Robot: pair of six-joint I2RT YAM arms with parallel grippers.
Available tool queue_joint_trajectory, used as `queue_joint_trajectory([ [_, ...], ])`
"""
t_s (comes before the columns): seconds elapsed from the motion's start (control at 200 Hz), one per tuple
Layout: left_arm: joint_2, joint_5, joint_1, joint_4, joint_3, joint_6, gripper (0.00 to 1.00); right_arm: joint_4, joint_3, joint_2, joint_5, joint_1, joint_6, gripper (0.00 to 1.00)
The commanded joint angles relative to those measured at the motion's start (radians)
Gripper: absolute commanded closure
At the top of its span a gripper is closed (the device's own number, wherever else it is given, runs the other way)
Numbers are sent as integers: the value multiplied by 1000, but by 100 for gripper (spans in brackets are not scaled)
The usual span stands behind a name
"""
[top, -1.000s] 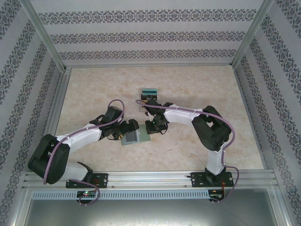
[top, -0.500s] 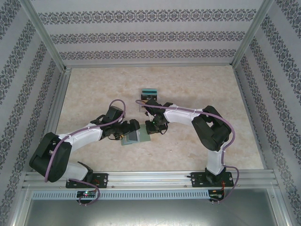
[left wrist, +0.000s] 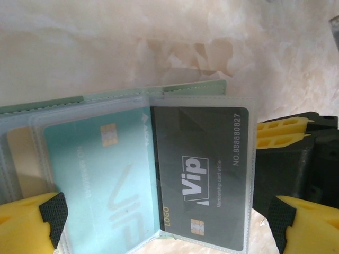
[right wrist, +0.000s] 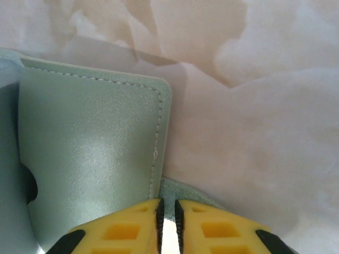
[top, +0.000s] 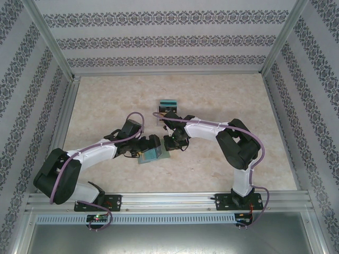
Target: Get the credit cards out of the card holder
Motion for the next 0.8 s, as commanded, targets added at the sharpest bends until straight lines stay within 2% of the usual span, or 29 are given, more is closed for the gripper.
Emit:
queue_joint_trajectory([
  [0.0, -8, 19, -21, -6, 35, 25, 1, 19, -9, 43, 5, 16, 12, 78],
  [0.29, -93, -63, -16, -105, 38, 41, 1, 10, -27, -65, 42, -34, 11, 77],
  [0.37, -105, -87, -15, -105, 25, 14, 7, 20, -17, -82, 8, -33, 5, 79],
  [0.45, -106, -98, -15, -89, 8, -21, 21, 23, 7, -71, -24, -19, 5, 83],
  [0.59, -89, -100, -15, -68, -7, -58, 58, 19, 38, -27, -33, 16, 0, 88],
  [0.684, -62, -90, -15, -60, -5, -65, 77, 24, 38, -2, -31, 26, 2, 91],
  [0.714, -52, -88, -16, -57, -3, -67, 82, 26, 35, 1, -30, 26, 1, 91],
  [0.794, -30, -82, -15, -46, -1, -71, 85, 28, 33, 14, -30, 28, -1, 92],
])
